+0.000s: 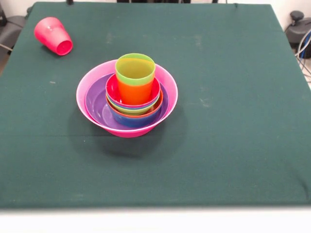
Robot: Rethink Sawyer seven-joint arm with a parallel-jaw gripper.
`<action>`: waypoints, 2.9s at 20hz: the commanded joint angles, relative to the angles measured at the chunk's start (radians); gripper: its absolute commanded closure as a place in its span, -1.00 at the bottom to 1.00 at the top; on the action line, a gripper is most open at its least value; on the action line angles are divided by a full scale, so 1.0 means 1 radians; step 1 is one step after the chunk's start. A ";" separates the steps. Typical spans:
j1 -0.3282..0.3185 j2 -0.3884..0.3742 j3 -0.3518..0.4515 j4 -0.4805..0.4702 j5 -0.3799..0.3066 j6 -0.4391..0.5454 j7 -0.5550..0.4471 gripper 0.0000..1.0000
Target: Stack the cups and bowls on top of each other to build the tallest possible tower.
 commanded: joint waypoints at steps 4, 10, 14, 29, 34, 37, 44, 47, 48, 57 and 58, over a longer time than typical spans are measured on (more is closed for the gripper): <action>-0.080 0.116 0.166 0.093 -0.203 -0.106 -0.083 -1.00; -0.123 0.181 0.173 0.054 -0.294 -0.129 -0.076 -1.00; -0.183 0.192 0.203 0.055 -0.343 -0.128 -0.089 -1.00; -0.227 0.159 0.237 0.032 -0.399 -0.024 -0.108 -1.00; -0.244 0.139 0.238 0.040 -0.416 -0.015 -0.125 -1.00; -0.279 0.104 0.266 0.054 -0.410 0.016 -0.164 -1.00; -0.321 0.092 0.283 0.059 -0.437 0.029 -0.184 -1.00; -0.332 0.095 0.294 0.048 -0.441 0.047 -0.186 -1.00; -0.336 0.097 0.299 0.047 -0.445 0.047 -0.184 -1.00; -0.402 0.199 0.340 0.057 -0.524 -0.087 -0.113 -1.00; -0.403 0.206 0.340 0.058 -0.532 -0.095 -0.105 -1.00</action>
